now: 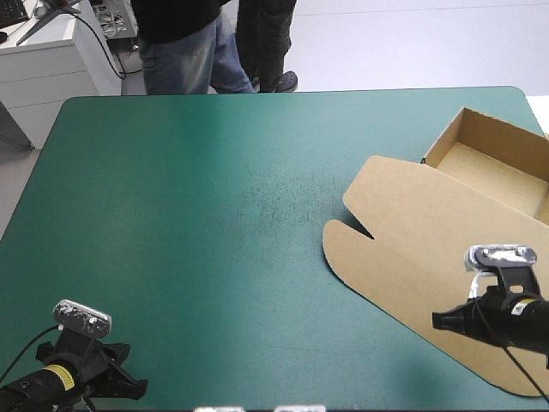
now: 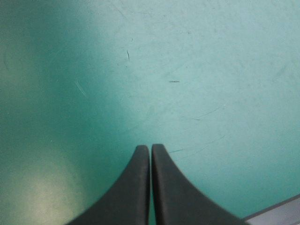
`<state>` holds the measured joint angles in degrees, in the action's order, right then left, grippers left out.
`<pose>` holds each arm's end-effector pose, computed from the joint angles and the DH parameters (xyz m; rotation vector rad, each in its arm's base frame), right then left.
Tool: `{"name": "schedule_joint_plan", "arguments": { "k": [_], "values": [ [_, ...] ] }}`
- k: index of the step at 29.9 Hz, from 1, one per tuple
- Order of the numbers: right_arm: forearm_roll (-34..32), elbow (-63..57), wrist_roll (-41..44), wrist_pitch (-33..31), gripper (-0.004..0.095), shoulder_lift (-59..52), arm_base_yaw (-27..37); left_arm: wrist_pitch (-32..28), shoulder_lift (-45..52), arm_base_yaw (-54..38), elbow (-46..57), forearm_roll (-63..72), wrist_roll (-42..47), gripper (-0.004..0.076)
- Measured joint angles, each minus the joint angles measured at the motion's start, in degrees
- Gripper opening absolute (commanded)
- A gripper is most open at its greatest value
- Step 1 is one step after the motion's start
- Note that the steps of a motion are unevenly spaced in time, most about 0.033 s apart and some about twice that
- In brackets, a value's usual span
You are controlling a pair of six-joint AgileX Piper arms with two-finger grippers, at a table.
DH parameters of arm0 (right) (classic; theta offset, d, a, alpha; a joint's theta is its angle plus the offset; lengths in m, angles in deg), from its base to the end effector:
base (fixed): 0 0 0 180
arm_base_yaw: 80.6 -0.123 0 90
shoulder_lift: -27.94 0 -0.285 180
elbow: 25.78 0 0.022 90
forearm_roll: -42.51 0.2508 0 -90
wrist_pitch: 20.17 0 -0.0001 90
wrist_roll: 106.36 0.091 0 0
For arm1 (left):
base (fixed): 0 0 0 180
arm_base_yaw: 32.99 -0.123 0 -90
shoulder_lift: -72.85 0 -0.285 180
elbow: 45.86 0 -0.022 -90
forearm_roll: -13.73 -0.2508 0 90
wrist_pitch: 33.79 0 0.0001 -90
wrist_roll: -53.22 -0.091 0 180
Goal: Fold the box
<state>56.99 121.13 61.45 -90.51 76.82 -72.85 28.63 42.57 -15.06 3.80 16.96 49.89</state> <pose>0.1016 0.0078 0.3166 -0.0667 2.6144 0.2237 0.0485 -0.0205 0.2602 0.4485 2.4507 -0.1806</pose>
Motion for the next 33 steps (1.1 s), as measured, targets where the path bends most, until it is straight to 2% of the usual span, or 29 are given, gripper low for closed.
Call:
{"name": "schedule_joint_plan", "arguments": {
  "k": [8, 17, 33],
  "values": [
    [1.5, -10.9, -2.8, 3.1, 0.0, -11.1, 0.0, 0.0, 0.0, 0.0, 0.0, 3.7, 0.0, -0.0008],
    [5.1, -14.9, -8.5, 6.5, 0.0, -21.0, 0.0, -0.2, 0.0, 0.0, 0.0, 9.1, 0.0, -0.0008],
    [5.5, -16.6, -9.0, 7.2, 0.0, -23.7, 0.0, -0.2, 0.0, 0.0, 0.0, 11.5, 0.0, -0.0008]
  ]
}}
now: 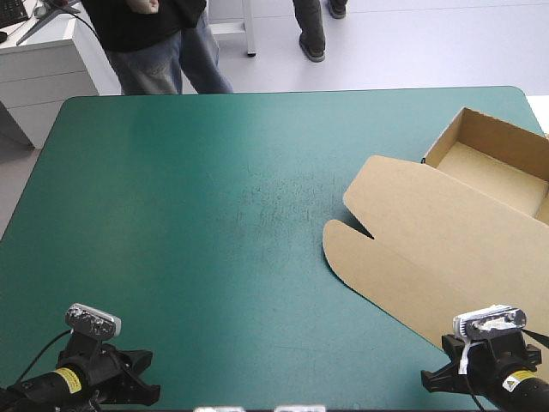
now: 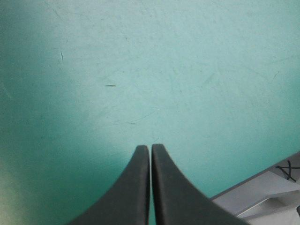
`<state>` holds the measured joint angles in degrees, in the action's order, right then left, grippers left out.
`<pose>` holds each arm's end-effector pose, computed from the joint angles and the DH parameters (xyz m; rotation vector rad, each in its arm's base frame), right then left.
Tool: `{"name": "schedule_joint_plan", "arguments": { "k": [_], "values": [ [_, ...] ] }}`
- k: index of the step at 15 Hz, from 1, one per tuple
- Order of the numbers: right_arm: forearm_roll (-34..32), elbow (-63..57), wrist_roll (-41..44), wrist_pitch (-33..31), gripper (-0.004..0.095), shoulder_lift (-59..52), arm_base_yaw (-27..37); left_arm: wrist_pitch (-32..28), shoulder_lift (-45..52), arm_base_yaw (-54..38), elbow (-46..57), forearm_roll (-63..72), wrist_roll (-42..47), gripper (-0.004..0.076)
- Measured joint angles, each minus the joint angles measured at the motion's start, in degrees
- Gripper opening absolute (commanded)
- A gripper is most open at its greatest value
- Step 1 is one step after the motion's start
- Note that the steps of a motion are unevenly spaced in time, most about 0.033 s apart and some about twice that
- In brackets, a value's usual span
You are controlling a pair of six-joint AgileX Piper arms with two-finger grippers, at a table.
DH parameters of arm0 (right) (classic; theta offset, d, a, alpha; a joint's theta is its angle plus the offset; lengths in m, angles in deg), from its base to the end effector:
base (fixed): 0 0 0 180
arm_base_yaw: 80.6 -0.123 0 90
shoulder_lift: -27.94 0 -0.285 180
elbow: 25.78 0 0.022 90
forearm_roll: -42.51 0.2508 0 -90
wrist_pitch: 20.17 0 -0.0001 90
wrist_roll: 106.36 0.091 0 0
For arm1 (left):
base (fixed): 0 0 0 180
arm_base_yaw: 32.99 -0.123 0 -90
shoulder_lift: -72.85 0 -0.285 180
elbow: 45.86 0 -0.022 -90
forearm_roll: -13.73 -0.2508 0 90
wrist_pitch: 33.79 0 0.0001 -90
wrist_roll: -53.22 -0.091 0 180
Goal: Fold the box
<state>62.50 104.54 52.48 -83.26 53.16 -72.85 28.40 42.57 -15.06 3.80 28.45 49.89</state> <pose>0.0415 0.0224 0.2681 -0.2283 2.3315 0.2014 0.0435 -0.0356 0.2629 0.4072 2.4533 -0.4411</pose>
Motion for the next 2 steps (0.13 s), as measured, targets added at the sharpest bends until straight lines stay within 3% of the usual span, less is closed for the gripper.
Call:
{"name": "schedule_joint_plan", "arguments": {
  "k": [2],
  "values": [
    [0.0, 0.0, 0.0, 0.0, 0.0, 0.0, 0.0, 0.0, 0.0, 0.0, 0.0, 0.0, 0.0, -0.0008]
  ]
}}
